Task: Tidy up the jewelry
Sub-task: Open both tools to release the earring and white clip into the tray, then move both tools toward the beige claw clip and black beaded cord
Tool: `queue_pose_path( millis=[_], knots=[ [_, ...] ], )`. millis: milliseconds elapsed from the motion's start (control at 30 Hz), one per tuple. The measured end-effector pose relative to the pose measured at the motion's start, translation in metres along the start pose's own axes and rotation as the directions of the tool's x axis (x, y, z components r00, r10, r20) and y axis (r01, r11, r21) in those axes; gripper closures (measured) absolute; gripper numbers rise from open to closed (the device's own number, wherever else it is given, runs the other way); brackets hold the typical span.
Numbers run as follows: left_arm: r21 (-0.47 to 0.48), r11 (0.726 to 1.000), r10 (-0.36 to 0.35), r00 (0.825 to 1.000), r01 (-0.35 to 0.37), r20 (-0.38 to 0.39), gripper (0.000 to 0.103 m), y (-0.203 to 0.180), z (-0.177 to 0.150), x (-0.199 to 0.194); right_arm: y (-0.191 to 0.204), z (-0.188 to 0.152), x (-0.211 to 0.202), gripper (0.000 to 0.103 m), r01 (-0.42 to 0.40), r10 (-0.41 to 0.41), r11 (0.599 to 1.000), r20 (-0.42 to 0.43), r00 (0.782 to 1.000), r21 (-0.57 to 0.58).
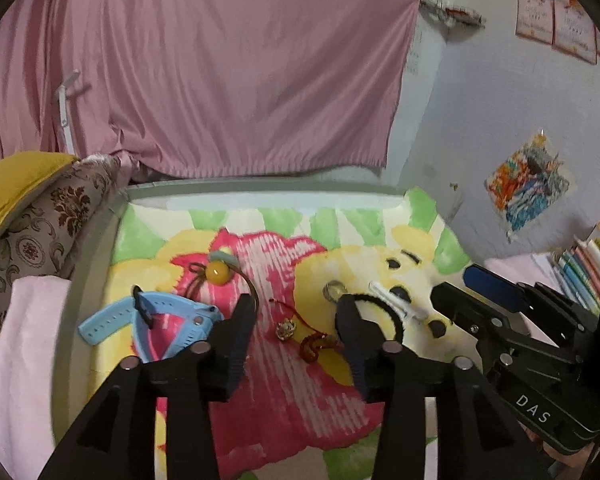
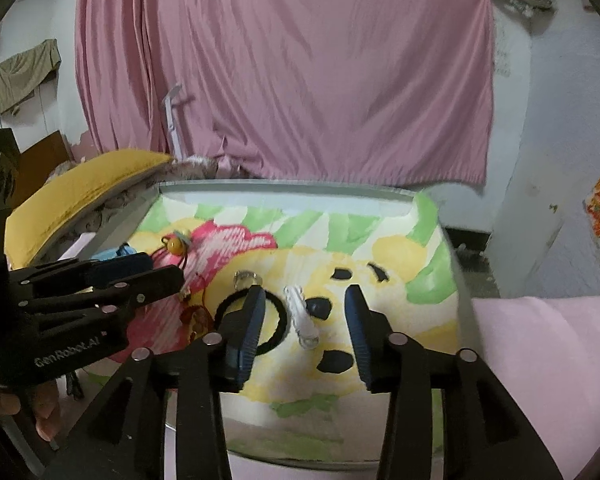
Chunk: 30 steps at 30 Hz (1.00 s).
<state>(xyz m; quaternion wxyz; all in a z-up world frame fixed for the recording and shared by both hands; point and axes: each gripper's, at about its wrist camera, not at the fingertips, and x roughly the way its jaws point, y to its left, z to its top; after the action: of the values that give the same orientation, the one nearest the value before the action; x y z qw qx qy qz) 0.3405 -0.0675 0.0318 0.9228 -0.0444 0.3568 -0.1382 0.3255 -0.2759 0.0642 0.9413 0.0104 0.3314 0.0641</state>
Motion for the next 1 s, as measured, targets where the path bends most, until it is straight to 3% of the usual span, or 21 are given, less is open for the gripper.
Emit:
queue_pose_path(
  millis=[67,200,267,467,633,867,1000],
  knots=[
    [-0.010,1.000,0.009,0.999,-0.009,0.036,0.048,0.001,0.000,-0.011,0.000,0.000,-0.012,0.060,0.008,-0.008,1.000,0.048,0.999,0.005],
    [-0.028,0.999,0.030,0.991,-0.027,0.132,0.036,0.005,-0.002,-0.041,-0.001,0.000,-0.035,0.054,0.011,-0.015,1.000,0.127,0.992,0.027],
    [-0.044,0.998,0.043,0.983,-0.035,0.179,0.022,0.009,-0.005,-0.056,-0.001,-0.002,-0.050,0.043,0.007,-0.014,0.999,0.172,0.985,0.038],
    [-0.069,0.996,0.079,0.944,-0.060,0.320,0.002,0.013,-0.022,-0.102,0.005,-0.013,-0.091,0.017,0.007,-0.021,0.999,0.295,0.955,0.050],
    [-0.050,0.996,0.091,0.911,-0.077,0.402,0.000,0.011,-0.039,-0.137,0.012,-0.025,-0.127,0.002,-0.018,-0.003,0.999,0.387,0.922,0.051],
    [-0.040,0.994,0.109,0.883,-0.102,0.456,0.000,0.013,-0.062,-0.170,0.025,-0.049,-0.163,0.002,-0.064,0.034,0.997,0.454,0.890,0.052],
    [-0.032,0.993,0.118,0.876,-0.116,0.467,0.000,0.016,-0.076,-0.185,0.032,-0.061,-0.174,0.002,-0.081,0.046,0.995,0.474,0.879,0.054]
  ],
)
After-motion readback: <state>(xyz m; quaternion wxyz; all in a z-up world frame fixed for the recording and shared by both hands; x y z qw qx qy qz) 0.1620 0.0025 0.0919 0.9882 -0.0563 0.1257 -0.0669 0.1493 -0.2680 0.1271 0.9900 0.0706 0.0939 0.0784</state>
